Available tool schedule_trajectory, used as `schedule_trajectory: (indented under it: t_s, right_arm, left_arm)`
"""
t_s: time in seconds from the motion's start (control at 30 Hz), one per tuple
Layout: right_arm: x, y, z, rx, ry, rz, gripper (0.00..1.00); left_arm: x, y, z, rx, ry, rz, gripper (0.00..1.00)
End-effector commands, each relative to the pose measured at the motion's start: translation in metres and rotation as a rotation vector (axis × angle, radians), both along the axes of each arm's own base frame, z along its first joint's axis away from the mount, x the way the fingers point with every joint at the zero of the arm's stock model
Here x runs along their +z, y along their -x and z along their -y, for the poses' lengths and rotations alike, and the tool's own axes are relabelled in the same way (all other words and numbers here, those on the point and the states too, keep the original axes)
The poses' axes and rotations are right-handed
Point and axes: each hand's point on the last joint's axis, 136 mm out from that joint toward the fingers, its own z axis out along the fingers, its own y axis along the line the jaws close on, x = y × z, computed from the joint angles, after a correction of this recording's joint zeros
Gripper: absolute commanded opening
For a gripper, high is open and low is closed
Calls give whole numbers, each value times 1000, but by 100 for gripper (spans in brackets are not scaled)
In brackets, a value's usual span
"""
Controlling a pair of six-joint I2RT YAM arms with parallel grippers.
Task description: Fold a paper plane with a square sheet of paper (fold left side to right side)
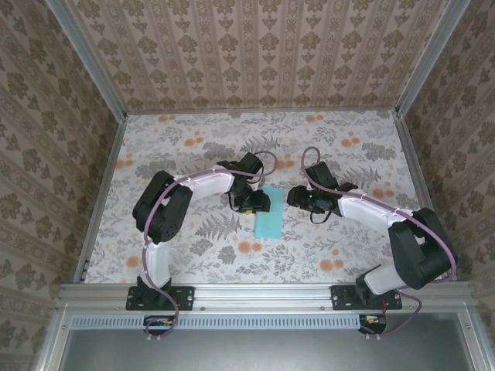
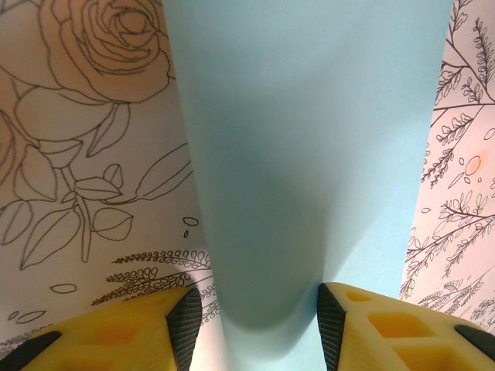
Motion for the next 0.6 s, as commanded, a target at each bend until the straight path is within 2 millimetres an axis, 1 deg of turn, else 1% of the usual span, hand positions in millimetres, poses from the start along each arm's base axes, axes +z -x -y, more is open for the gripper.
schedule_trajectory:
  t_s: [0.0, 0.33, 0.43, 0.57]
  right_arm:
    - [-2, 7, 3, 1, 14, -13, 54]
    - [2, 5, 4, -8, 13, 3, 54]
    - [0, 4, -3, 11, -16, -5, 53]
    - [-5, 1, -23, 51, -94, -32, 39]
  left_arm:
    - [-33, 16, -13, -10, -97, -56, 49]
    - [-34, 16, -15, -10, -102, -56, 48]
    - [-34, 16, -14, -13, -99, -56, 48]
    - [-34, 17, -14, -13, -101, -57, 48]
